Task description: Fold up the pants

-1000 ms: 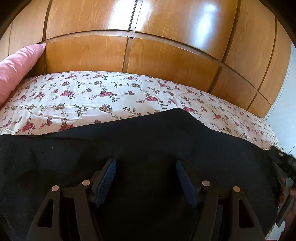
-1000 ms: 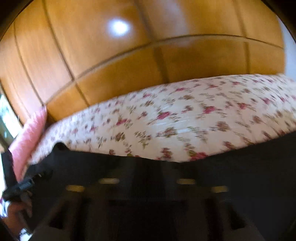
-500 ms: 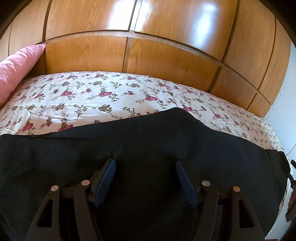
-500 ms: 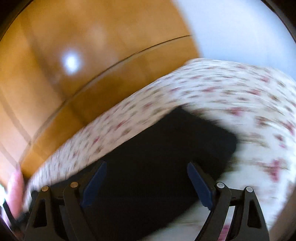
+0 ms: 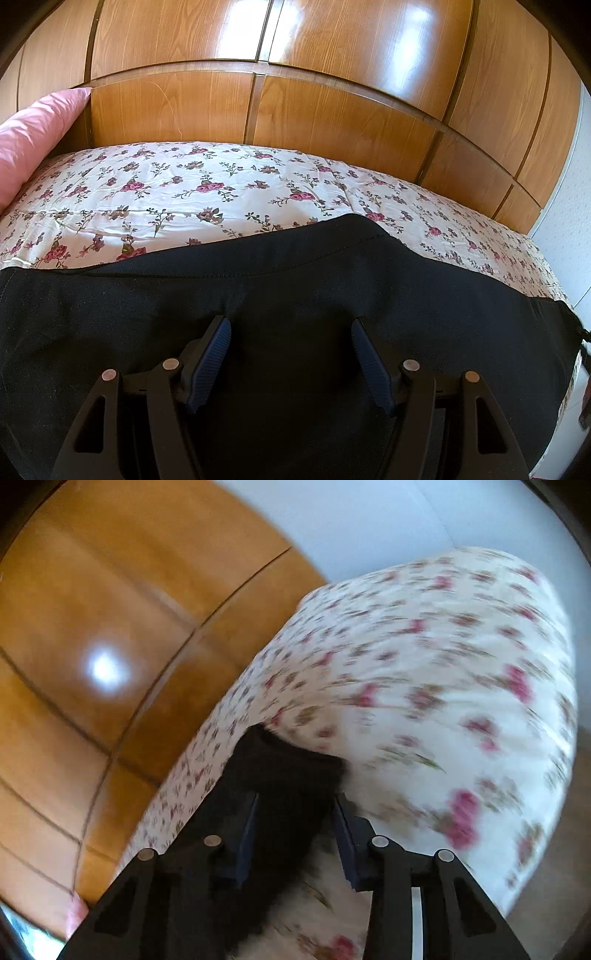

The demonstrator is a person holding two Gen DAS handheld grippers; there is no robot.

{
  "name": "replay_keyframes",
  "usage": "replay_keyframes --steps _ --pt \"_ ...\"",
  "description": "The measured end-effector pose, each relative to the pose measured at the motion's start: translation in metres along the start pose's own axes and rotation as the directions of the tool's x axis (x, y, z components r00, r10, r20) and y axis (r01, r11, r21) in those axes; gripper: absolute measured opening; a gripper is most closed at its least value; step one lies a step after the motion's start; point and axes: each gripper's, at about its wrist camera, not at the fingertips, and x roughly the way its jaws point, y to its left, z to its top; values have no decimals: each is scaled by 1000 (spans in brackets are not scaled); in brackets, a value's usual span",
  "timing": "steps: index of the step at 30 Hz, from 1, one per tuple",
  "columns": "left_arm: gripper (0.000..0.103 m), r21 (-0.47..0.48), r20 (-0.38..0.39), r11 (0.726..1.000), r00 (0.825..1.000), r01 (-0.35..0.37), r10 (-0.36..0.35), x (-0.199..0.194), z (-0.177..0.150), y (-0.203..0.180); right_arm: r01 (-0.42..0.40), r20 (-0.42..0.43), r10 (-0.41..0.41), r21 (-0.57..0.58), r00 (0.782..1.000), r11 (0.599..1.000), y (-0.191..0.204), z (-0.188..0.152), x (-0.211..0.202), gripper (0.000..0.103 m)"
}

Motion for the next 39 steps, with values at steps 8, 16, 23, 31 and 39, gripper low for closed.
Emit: replay_keyframes --steps 8,16,23,31,39 --pt "69 -1 1 1000 1000 2 -2 0 0 0 -200 119 201 -20 972 980 56 40 -27 9" --pt "69 -4 1 1000 1000 6 -6 0 0 1 -79 3 80 205 997 976 -35 -11 22 19" --pt "69 -4 4 1000 1000 7 -7 -1 0 1 43 63 -46 60 997 997 -16 -21 -4 80" --pt "69 -9 5 1000 1000 8 -8 -1 0 0 -35 60 35 6 998 999 -11 -21 20 81" --pt "69 -5 3 1000 1000 3 -3 0 0 0 -116 20 115 154 993 981 -11 -13 38 28"
